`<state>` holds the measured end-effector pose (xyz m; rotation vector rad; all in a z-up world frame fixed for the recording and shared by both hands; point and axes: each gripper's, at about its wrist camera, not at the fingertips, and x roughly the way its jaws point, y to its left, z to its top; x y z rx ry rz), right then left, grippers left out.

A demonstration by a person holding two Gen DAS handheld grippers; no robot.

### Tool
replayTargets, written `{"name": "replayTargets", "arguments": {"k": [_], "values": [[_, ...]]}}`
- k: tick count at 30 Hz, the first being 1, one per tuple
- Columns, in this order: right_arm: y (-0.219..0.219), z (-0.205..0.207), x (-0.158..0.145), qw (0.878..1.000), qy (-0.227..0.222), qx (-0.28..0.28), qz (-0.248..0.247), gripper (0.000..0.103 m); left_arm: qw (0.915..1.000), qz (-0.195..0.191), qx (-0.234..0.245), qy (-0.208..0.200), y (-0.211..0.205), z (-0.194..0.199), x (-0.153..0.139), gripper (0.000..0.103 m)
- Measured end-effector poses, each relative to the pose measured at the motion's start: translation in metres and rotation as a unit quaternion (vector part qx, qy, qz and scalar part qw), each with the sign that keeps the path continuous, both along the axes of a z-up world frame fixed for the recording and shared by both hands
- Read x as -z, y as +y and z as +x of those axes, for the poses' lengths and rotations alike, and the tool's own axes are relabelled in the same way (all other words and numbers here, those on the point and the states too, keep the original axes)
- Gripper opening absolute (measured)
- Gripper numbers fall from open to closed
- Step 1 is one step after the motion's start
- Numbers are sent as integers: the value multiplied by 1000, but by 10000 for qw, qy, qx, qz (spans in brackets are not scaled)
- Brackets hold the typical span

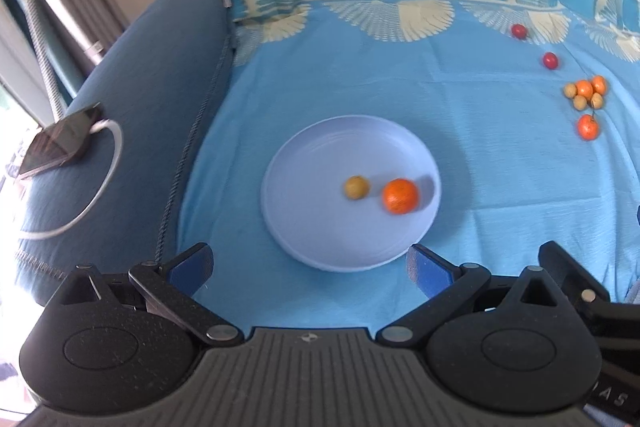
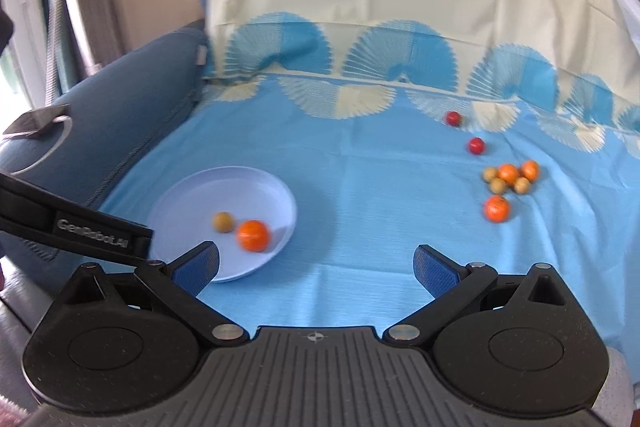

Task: Organize fruits
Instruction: 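Grasp a red cherry tomato with the left tool while the right tool grasps a stemmed mandarin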

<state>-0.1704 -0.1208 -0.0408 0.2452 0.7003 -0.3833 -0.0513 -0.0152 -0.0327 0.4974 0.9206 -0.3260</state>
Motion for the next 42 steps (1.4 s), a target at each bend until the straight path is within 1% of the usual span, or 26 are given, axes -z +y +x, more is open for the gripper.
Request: {"name": "replayTargets", "arguments": {"k": [3,7,10,13,16,19,24,26,27,28,29,31,32,33,34,35,37,38,40,42], "values": [[-23,-2,9,9994,31,331,78,102,9999,36,154,62,-26,5,6,103],[-56,-5,22,9972,90,734,127,102,9992,57,324,248,-62,14,18,103],[-83,-8,34,9945,112,1042,46,102,9984,63,416,375,-90,21,26,103],[-115,-4,53,9905,192,1359,-65,102,9981,92,420,436,-115,33,34,103],[-152,7,76,9858,228,1663,-40,102,9981,177,361,465,-137,48,43,103],[-187,24,101,9829,250,1826,36,102,9980,234,279,521,-157,66,52,103],[-228,61,142,9827,384,1808,121,102,9977,330,228,539,-196,92,67,103],[-238,71,153,9835,404,1759,124,98,9977,310,230,565,-214,101,71,103],[-241,75,157,9837,423,1744,115,92,9976,285,254,571,-223,105,73,103],[-244,77,160,9835,448,1751,103,83,9976,251,292,567,-234,109,75,103],[-246,77,162,9828,450,1788,64,78,9976,214,341,561,-246,113,77,103],[-246,75,163,9821,428,1829,-126,51,9972,106,478,563,-272,119,83,103],[-248,72,162,9819,411,1837,-191,42,9968,62,552,583,-286,122,87,103],[-252,69,161,9807,386,1904,-216,38,9961,4,631,610,-301,126,91,103],[-259,65,161,9785,318,2032,-175,38,9954,-63,720,635,-316,128,96,103],[-266,61,159,9737,279,2249,-234,38,9944,-120,818,666,-332,131,101,103],[-285,51,157,9582,261,2806,-494,38,9925,-179,953,737,-364,136,113,103],[-295,45,157,9495,227,3081,-543,38,9915,-192,1021,785,-379,139,120,103],[-314,32,160,9343,255,3517,-529,38,9896,-199,1105,899,-405,144,134,103],[-329,21,166,9211,330,3862,-366,38,9885,-218,1085,1034,-427,149,146,103]]}}
